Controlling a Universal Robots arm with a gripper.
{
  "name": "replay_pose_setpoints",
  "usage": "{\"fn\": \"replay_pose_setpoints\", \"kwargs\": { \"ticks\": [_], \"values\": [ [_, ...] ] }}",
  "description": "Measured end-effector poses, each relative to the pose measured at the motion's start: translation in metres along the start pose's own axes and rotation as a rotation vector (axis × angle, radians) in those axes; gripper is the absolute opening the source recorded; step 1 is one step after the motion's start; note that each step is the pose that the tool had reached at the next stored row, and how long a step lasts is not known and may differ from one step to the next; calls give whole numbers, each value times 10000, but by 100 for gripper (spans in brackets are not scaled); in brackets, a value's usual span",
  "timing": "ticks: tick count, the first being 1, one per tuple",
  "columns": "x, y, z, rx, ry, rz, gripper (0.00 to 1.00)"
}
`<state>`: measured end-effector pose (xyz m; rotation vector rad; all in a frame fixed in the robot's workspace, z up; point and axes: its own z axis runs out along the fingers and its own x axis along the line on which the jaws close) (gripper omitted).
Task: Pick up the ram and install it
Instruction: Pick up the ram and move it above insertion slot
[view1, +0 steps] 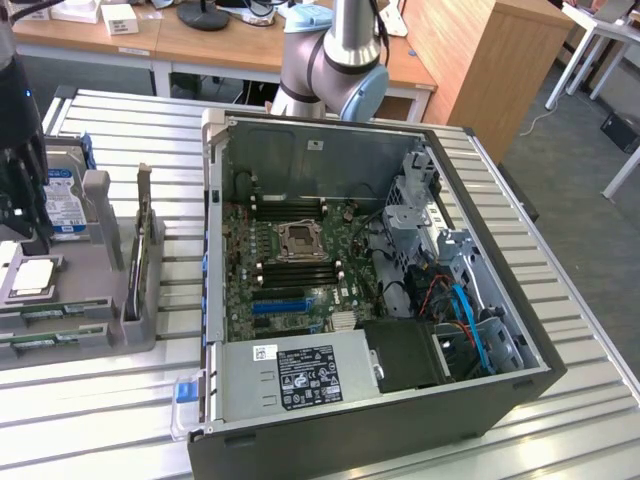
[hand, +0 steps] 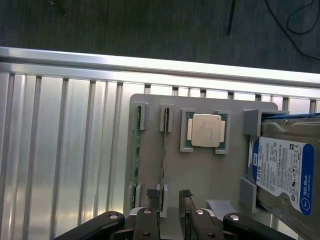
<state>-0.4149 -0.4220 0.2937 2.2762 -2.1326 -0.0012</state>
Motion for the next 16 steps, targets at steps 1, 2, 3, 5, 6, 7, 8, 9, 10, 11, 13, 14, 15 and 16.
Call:
{"fn": "replay_pose_setpoints", "kwargs": {
  "ticks": [1,2,3,5,6,7,8,9,10,11,13,14,15,16],
  "values": [
    [0,0,18,0,0,0,30],
    [0,-1,36,0,0,0,30],
    [-1,-1,54,0,0,0,30],
    [-1,-1,90,0,0,0,30],
    [-1,-2,107,-1,1,0,30],
    [-2,-2,125,-1,1,0,30],
    [-2,-2,142,-1,1,0,30],
    [-2,-2,156,-1,1,0,30],
    [-2,-3,164,0,0,0,30],
    [-2,-2,164,-3,1,0,30],
    [-2,-2,164,-3,1,0,30],
    [-2,-3,164,-2,1,0,30],
    [1,-2,166,0,0,2,30],
    [11,-1,167,2,0,1,30]
  ]
}}
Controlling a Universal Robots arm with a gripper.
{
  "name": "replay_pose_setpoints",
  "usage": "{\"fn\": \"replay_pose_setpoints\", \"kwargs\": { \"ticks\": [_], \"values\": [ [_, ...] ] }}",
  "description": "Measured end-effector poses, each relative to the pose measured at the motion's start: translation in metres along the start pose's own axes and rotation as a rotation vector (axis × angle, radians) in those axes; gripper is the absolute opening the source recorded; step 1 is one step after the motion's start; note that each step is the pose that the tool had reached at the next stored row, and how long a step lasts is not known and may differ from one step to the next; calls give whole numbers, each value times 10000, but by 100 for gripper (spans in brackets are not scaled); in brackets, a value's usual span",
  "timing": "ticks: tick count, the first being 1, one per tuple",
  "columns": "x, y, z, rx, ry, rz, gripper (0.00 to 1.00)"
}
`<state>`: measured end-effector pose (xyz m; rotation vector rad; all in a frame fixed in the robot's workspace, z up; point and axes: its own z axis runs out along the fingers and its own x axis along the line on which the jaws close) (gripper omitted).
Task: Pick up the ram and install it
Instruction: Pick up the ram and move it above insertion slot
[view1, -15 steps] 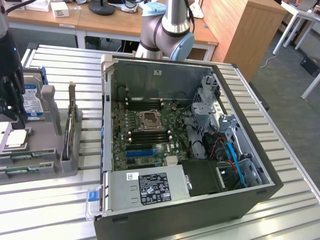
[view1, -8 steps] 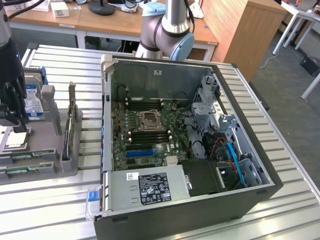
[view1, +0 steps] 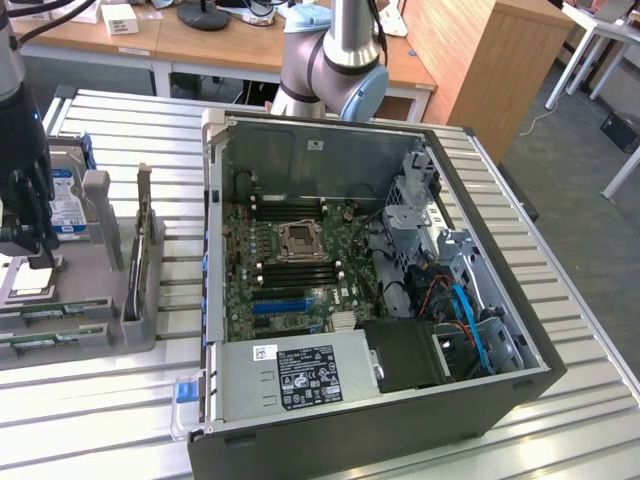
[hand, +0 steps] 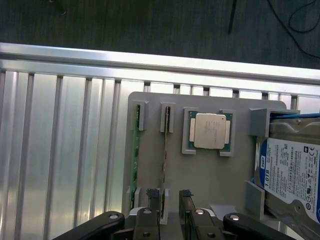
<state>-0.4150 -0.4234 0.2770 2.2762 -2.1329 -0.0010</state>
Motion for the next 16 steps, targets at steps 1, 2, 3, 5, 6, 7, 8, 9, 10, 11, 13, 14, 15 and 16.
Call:
{"fn": "replay_pose_setpoints", "kwargs": {
  "ticks": [1,2,3,5,6,7,8,9,10,11,13,14,15,16],
  "values": [
    [14,1,-1,-2,0,0,30],
    [30,2,-2,-3,1,-1,30],
    [45,4,-1,-3,0,-1,30],
    [79,7,0,-2,-1,-1,30],
    [95,8,0,-2,-1,-1,30],
    [112,9,0,-2,-2,-1,30],
    [129,11,0,-3,-2,-1,30],
    [146,12,1,-2,-2,-1,30],
    [167,14,1,-3,-2,-1,30],
    [184,15,1,-3,-2,-1,30],
    [211,17,2,-2,-2,-1,30],
    [220,17,2,-4,-1,-1,30],
    [225,18,2,-3,-1,-1,30],
    [225,17,2,-3,-2,-1,30]
  ]
}}
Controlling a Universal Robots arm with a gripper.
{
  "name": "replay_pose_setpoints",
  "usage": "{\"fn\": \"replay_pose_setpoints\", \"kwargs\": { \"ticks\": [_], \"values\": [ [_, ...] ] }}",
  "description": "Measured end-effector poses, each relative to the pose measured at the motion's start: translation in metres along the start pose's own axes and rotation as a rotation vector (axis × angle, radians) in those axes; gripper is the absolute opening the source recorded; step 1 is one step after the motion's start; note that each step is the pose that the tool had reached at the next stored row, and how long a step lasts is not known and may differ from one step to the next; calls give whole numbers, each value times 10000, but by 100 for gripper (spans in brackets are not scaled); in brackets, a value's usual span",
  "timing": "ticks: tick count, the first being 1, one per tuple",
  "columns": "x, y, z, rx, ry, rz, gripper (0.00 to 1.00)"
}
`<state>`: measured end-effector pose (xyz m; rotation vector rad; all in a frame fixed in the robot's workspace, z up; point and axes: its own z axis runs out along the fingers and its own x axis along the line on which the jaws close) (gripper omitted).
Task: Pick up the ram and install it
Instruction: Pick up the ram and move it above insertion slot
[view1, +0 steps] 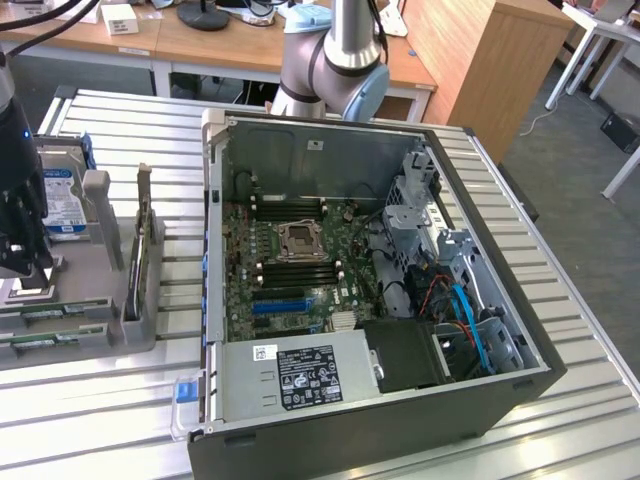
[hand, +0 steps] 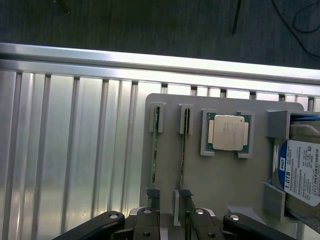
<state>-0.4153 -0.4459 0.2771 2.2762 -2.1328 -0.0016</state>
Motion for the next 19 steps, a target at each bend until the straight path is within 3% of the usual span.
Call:
{"fn": "replay_pose_setpoints", "kwargs": {
  "ticks": [7,8,10,19],
  "values": [
    [1,0,0,1,0,0,31],
    [1,0,0,0,0,0,37],
    [1,0,1,1,0,0,37],
    [-1,-2,144,1,0,0,37]
  ]
}}
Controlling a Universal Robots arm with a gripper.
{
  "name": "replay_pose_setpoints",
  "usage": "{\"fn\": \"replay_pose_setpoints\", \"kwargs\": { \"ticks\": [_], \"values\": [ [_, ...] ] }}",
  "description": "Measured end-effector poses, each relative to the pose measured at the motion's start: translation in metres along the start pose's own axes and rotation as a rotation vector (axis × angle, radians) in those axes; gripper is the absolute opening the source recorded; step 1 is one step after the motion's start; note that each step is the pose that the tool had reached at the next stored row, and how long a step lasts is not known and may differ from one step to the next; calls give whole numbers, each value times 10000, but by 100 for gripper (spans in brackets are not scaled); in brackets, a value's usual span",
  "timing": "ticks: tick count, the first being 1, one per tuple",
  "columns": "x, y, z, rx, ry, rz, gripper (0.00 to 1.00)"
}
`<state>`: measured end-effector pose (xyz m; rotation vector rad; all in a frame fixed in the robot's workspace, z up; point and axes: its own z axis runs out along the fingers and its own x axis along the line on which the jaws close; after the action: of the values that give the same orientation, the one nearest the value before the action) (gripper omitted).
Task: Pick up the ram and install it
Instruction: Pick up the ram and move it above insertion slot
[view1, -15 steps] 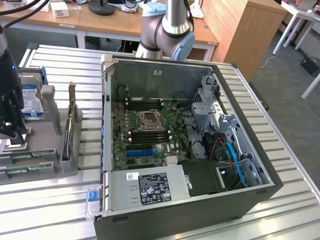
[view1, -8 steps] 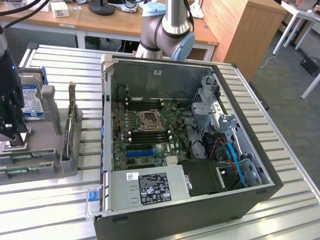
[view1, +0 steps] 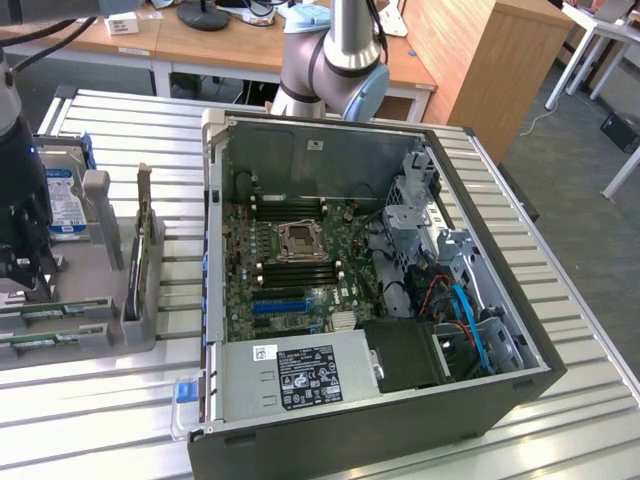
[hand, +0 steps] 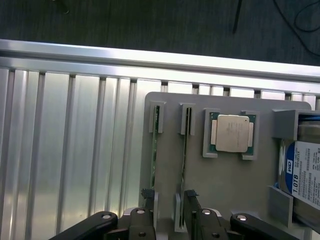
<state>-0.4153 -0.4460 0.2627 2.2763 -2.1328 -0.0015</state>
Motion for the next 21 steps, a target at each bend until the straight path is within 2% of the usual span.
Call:
{"fn": "replay_pose_setpoints", "kwargs": {
  "ticks": [9,13,21],
  "values": [
    [-2,-3,157,0,0,0,37],
    [4,-2,159,-1,1,2,37],
    [94,3,161,0,0,0,37]
  ]
}}
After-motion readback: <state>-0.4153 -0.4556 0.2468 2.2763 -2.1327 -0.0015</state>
